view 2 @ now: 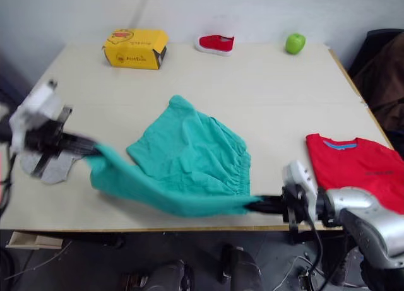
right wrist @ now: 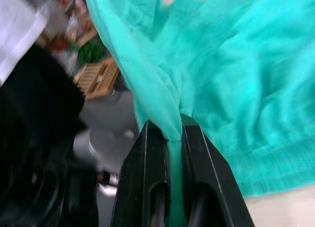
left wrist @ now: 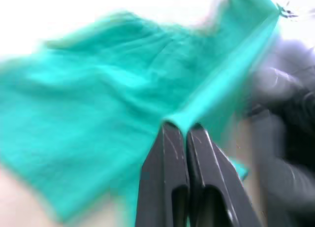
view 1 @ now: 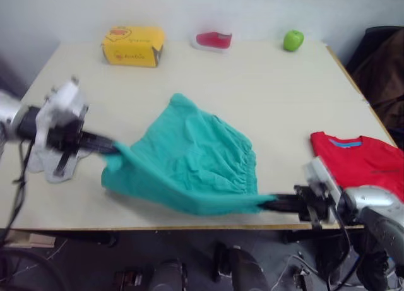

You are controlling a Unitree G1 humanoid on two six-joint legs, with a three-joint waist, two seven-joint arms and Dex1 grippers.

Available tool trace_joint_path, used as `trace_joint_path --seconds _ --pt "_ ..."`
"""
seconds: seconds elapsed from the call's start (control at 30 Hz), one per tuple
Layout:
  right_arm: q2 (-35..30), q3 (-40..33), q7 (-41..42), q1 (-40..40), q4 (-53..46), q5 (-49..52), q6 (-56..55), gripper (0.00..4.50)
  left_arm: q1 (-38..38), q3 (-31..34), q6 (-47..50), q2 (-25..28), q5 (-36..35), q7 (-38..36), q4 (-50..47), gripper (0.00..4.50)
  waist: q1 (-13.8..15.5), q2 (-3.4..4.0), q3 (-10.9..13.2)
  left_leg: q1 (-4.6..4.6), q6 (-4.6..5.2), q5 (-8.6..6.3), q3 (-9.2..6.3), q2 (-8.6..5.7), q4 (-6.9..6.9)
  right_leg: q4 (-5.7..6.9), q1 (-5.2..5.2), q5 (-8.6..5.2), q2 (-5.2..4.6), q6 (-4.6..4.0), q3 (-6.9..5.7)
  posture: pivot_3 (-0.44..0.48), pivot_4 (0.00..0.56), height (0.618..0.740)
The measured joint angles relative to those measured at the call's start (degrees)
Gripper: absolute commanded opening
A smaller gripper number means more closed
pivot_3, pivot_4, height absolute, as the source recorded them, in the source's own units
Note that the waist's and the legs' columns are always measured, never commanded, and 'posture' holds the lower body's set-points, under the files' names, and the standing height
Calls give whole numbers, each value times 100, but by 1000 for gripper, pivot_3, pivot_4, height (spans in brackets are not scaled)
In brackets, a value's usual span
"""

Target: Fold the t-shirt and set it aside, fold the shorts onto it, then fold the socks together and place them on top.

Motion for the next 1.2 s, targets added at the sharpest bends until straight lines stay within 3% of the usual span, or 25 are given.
trace_joint_path --seconds 0.07,0.2,0.33,0.5,0.53,0.7,0.93,1.0,1.1,1.2 --pt "177 -86 -401 -367 480 21 285 48 -1220 -319 -981 -948 979 736 1856 0 10 -8 -4 -4 0 0 0 0 -1 -9 -6 2 -4 4 1 0 150 740" --pt "626 19 -1055 -911 979 -156 580 48 -2101 -505 -2563 -1963 2169 2381 3958 0 -134 -9 -4 -15 1 0 0 3 -21 -23 -35 3 -48 6 -12 0 150 740" --pt "1052 179 -1695 -1377 1332 -590 638 48 -2184 -596 -3297 -2516 2946 3614 4870 0 -256 -10 -3 -8 0 0 -6 8 -21 -15 -39 3 -51 6 -21 0 150 740" --pt "1463 447 -2211 -1732 1617 -1264 489 48 -2184 -487 -3387 -2913 3431 4557 5248 0 -255 -10 -3 -5 1 0 -9 7 -12 -4 -40 4 -60 5 -19 0 150 740" --pt "1515 449 -2290 -1775 1675 -1363 453 301 -2184 -464 -3368 -2936 3482 4619 5257 195 -254 -10 -3 -6 1 0 -10 7 -12 -4 -40 4 -60 5 -20 0 150 740" --pt "1480 401 -2477 -1758 1425 -1796 158 1905 -2183 -242 -3350 -2939 3648 4649 5261 1556 -254 -9 -3 -10 1 0 -11 7 -12 -7 -44 3 -60 6 -23 0 150 740" --pt "689 214 -2370 -1210 108 -2313 -345 4384 -2186 211 -3674 -2593 3647 4688 5229 3776 -245 -9 -3 -10 1 0 -14 7 -14 -9 -44 3 -60 6 -24 0 150 740" --pt "256 265 -2056 -864 -440 -2633 -790 4500 -2182 334 -3952 -2416 3573 4228 5123 4436 -243 -9 -2 -10 0 0 -14 8 -16 -14 -44 3 -56 6 -27 0 150 740" --pt "-160 485 -1596 -382 -1355 -2839 -1204 4500 -1750 593 -4297 -1943 3014 2317 4217 4475 -288 -7 -3 3 -6 -3 -1 14 -20 -13 -40 1 -48 3 -18 0 150 740" --pt "-279 841 -1416 -128 -1769 -3099 -1445 4500 -686 627 -4151 -1487 2601 857 3088 4475 -330 -5 -4 17 -9 -2 6 15 -14 1 -35 -1 -45 -1 -3 0 150 740"
